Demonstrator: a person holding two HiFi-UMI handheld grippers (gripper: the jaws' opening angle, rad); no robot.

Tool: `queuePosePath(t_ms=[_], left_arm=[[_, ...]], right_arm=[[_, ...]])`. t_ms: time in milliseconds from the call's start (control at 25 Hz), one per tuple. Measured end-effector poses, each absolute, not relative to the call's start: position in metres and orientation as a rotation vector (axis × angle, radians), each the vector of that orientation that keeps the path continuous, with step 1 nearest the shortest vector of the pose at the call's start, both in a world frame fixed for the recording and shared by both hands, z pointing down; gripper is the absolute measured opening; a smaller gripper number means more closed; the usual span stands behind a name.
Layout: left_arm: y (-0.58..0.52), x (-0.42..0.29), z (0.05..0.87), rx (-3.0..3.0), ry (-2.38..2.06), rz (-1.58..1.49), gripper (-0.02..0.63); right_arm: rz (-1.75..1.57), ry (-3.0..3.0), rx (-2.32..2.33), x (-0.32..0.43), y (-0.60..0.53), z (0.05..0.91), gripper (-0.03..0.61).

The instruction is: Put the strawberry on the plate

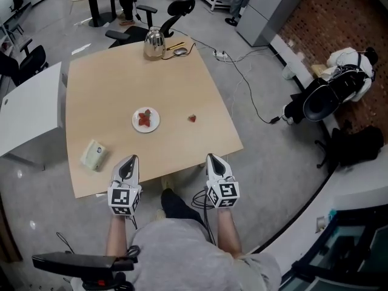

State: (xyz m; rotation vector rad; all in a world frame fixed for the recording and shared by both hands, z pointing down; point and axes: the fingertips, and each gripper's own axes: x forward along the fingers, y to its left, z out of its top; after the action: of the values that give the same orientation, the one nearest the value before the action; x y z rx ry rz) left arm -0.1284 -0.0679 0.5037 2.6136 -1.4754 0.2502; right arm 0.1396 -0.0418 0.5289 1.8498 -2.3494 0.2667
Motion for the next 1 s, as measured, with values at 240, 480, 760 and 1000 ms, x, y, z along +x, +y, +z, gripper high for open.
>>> queuePosePath(t_ms=[240,480,760,1000], left_arm=[[-0.111,-0.117,0.510,2.592,-1.464,0.300,0.020],[-0.138,-0.103,0.529,2.561,-1.423,0.357,0.020],[-0.159,-0.092,0.552,2.528,-1.372,0.409,0.020],[-0.168,-0.093,0.569,2.484,-1.347,0.453,0.020]], right_arm=[[0.290,-2.340,1.824,0.150,-0.095,0.540,0.006],[0.338,-2.327,1.782,0.158,-0.131,0.560,0.006],[0.399,-2.290,1.743,0.165,-0.171,0.591,0.006],[0.435,-2.267,1.716,0.166,-0.201,0.614,0.008]])
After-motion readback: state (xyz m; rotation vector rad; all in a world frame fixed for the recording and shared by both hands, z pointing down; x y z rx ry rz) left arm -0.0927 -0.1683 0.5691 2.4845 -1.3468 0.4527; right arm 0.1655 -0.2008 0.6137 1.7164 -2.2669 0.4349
